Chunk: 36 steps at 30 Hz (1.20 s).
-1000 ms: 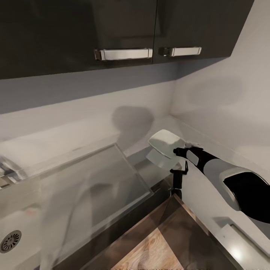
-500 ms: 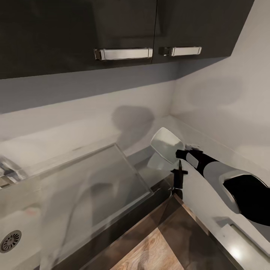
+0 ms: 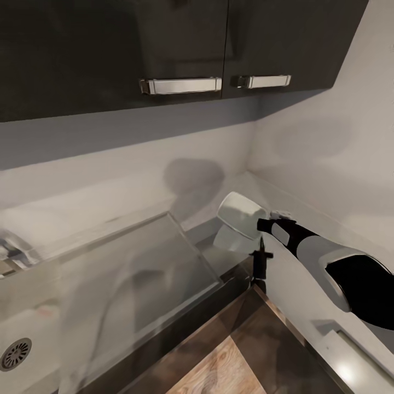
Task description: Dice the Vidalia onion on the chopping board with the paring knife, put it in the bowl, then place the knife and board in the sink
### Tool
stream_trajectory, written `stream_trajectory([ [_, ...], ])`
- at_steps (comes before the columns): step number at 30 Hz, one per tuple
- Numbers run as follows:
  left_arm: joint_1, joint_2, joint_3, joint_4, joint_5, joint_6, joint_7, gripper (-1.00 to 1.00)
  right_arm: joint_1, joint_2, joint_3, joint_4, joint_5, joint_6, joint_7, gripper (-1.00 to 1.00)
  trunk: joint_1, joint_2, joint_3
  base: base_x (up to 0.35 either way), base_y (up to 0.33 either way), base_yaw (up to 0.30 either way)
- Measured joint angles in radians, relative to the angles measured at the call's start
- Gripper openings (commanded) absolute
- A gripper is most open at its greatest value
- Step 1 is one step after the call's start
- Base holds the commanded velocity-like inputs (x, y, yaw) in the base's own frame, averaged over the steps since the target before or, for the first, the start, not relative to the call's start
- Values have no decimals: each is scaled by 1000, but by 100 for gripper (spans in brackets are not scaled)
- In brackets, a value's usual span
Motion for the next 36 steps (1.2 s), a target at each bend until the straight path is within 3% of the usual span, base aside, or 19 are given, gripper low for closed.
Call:
stream_trajectory([
  [9,0,0,0,0,0,-1,0,100,0,2,-1,-13,-3,-1,-5,-100,0,0,14,-3,0,0],
  [23,0,0,0,9,0,-1,-1,100,0,12,0,-54,2,10,-27,-100,1,0,36,-278,115,61],
  [28,0,0,0,14,0,-1,-2,100,0,15,0,-93,3,21,-51,-100,1,0,43,-285,191,180],
  [36,0,0,0,15,0,-1,-3,100,0,16,2,-256,5,133,-159,-100,1,0,54,-284,187,196],
])
